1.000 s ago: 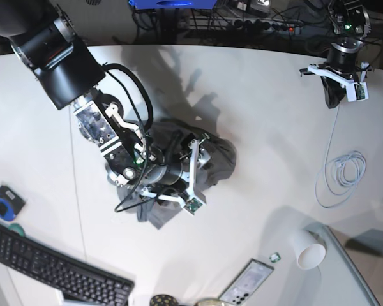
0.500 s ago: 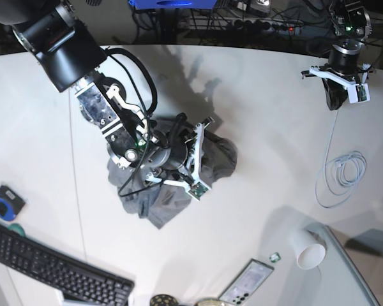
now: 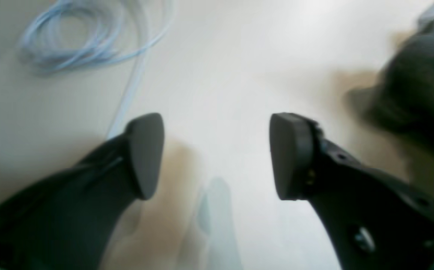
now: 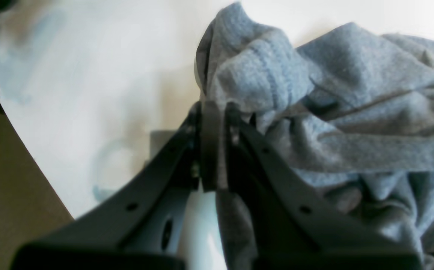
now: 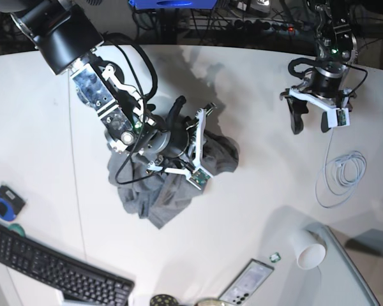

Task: Layout the t-shirt on the table in an organized manner, then fold the t-shirt properly
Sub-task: 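Reach the left gripper to the shirt and grasp another edge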

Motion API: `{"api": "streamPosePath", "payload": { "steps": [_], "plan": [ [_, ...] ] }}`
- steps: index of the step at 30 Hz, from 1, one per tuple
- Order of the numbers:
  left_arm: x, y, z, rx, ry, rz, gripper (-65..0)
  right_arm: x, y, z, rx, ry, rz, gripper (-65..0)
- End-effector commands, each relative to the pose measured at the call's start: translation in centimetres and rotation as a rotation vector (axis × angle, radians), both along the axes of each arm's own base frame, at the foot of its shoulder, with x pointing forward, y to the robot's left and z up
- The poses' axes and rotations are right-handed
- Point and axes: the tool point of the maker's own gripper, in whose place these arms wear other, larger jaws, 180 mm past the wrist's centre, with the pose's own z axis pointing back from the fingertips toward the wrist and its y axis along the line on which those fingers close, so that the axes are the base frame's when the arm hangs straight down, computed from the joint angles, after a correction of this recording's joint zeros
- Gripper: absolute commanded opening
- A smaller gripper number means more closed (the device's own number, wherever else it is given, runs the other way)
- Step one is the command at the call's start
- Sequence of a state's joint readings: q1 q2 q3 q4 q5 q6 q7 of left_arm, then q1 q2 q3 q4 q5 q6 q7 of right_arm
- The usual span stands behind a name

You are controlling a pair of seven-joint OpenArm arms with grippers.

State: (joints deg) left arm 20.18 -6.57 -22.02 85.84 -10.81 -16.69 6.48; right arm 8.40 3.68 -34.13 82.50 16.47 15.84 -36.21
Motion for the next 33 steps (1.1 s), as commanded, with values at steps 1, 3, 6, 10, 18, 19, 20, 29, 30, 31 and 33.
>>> {"api": "streamPosePath", "payload": {
  "steps": [1, 3, 6, 10, 18, 19, 20, 29, 30, 31, 33],
  "plan": [
    [1.1, 0.0, 1.4, 0.003, -0.057, -0.011, -20.2, 1.1, 0.5, 1.6, 0.035, -0.043, -0.001, -64.8],
    [1.9, -0.6, 1.8, -0.002, -0.074, -0.025, -18.8, 1.1, 0.5, 1.6, 0.035, -0.043, -0.001, -64.8],
    [2.6, -1.9, 2.9, -0.009, -0.105, -0.079, -16.3, 1.1, 0.5, 1.6, 0.035, -0.042, -0.003, -64.8],
    [2.5, -3.5, 3.6, -0.021, -0.116, -0.21, -12.8, 0.8, 0.4, 1.3, 0.033, -0.033, -0.003, -64.8],
    [4.8, -6.9, 3.2, -0.031, -0.098, -0.454, -14.0, 0.7, 0.4, 1.2, 0.033, -0.03, -0.004, -64.8],
    [5.2, -7.2, 3.1, -0.031, -0.093, -0.473, -14.0, 0.7, 0.4, 1.2, 0.033, -0.03, -0.004, -64.8],
    [5.4, -7.8, 2.8, -0.035, -0.084, -0.497, -14.0, 0.7, 0.4, 1.2, 0.033, -0.03, -0.004, -64.8],
    [7.3, -11.0, 0.8, -0.134, -0.045, -0.605, -14.0, 0.7, -0.5, 0.8, 0.015, -0.031, -0.007, -64.8],
    [7.4, -11.2, 0.6, -0.14, -0.04, -0.608, -14.0, 0.7, -0.5, 0.8, 0.014, -0.031, -0.007, -64.8],
    [7.3, -11.6, 0.3, -0.145, -0.031, -0.617, -14.0, 0.7, -0.5, 0.8, 0.014, -0.031, -0.007, -64.8],
    [7.4, -12.5, 0.0, -0.15, -0.021, -0.643, -14.0, 0.7, -0.6, 0.8, 0.012, -0.031, -0.007, -64.8]
  ]
}}
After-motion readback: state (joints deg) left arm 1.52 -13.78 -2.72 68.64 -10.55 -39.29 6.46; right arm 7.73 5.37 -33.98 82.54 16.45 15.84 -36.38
